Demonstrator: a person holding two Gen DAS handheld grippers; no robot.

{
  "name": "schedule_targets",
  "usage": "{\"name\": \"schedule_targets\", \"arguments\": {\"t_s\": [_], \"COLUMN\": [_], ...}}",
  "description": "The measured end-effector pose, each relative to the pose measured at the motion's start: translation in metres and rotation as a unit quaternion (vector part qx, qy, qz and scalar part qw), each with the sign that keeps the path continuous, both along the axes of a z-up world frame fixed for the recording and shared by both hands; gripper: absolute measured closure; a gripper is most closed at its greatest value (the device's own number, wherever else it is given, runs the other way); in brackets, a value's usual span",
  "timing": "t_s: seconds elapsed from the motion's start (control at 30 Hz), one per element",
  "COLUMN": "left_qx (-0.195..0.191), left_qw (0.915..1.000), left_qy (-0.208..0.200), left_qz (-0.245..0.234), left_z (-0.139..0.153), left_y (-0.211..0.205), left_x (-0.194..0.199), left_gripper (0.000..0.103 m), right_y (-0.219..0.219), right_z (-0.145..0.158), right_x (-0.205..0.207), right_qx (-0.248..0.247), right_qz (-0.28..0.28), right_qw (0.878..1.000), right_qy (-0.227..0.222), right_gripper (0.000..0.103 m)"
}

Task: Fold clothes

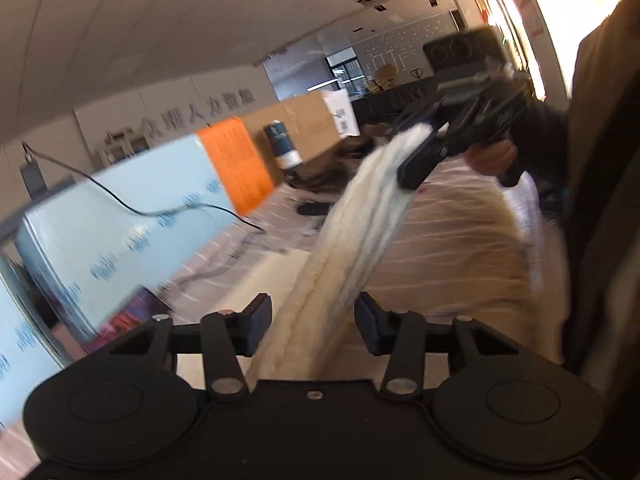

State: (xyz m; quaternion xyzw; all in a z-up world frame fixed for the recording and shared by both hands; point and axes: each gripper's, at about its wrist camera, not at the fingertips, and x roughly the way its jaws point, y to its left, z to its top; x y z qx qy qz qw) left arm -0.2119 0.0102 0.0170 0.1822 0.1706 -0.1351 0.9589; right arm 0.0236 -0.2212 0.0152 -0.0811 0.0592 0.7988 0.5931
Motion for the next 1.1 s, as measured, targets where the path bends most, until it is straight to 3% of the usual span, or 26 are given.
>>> {"name": "schedule_targets", "arguments": {"t_s": [0.13, 0.27, 0.33, 0.37, 0.43, 0.53, 0.6, 0.63, 0.7, 0.77, 0.83, 0.93, 0.97, 1.03, 1.1], "left_qx": [-0.094, -0.116, -0.109, -0.094, -0.064, -0.075, -0.102, -0.119, -0.161, -0.197, -0.231, -0.290, -0.310, -0.344, -0.343], "left_qw": [0.9905, 0.9792, 0.9793, 0.9818, 0.9903, 0.9968, 0.9921, 0.9868, 0.9689, 0.9392, 0.9076, 0.8638, 0.8511, 0.8359, 0.8282], "left_qy": [0.089, 0.161, 0.165, 0.160, 0.119, 0.025, -0.026, -0.043, -0.064, -0.065, -0.038, 0.017, 0.031, 0.053, 0.070], "left_qz": [-0.046, -0.043, -0.044, -0.042, -0.031, 0.013, 0.068, 0.100, 0.177, 0.274, 0.348, 0.411, 0.422, 0.424, 0.438], "left_z": [-0.014, -0.037, -0.034, -0.028, -0.010, 0.019, 0.028, 0.029, 0.025, 0.015, 0.004, -0.015, -0.023, -0.037, -0.048], "left_y": [-0.008, -0.015, -0.017, -0.019, -0.018, 0.008, 0.037, 0.053, 0.090, 0.125, 0.155, 0.195, 0.205, 0.220, 0.223], "left_x": [-0.014, -0.017, -0.024, -0.028, -0.040, -0.053, -0.052, -0.050, -0.039, -0.023, -0.005, 0.015, 0.019, 0.029, 0.041], "left_gripper": [0.055, 0.049, 0.041, 0.039, 0.032, 0.016, 0.011, 0.010, 0.006, 0.005, 0.005, 0.005, 0.006, 0.008, 0.010], "right_y": [-0.018, -0.021, -0.022, -0.023, -0.029, -0.038, -0.040, -0.039, -0.024, 0.000, 0.029, 0.071, 0.083, 0.104, 0.122], "right_z": [-0.021, -0.052, -0.061, -0.062, -0.056, -0.033, -0.018, -0.012, -0.012, -0.018, -0.030, -0.047, -0.051, -0.060, -0.067], "right_x": [-0.011, -0.018, -0.022, -0.024, -0.031, -0.032, -0.023, -0.016, 0.014, 0.052, 0.094, 0.136, 0.142, 0.153, 0.161], "right_qx": [-0.042, -0.119, -0.141, -0.146, -0.137, -0.079, -0.036, -0.017, -0.013, -0.028, -0.056, -0.096, -0.109, -0.135, -0.159], "right_qz": [0.002, 0.002, -0.005, -0.010, -0.015, -0.030, -0.049, -0.060, -0.108, -0.169, -0.226, -0.297, -0.315, -0.345, -0.354], "right_qw": [0.999, 0.992, 0.988, 0.987, 0.989, 0.996, 0.998, 0.998, 0.993, 0.982, 0.961, 0.919, 0.909, 0.892, 0.882], "right_qy": [0.024, 0.049, 0.058, 0.062, 0.047, 0.009, 0.001, 0.000, 0.033, 0.085, 0.152, 0.241, 0.251, 0.258, 0.267], "right_gripper": [0.090, 0.087, 0.081, 0.077, 0.049, 0.040, 0.027, 0.021, 0.021, 0.021, 0.021, 0.026, 0.028, 0.029, 0.030]}}
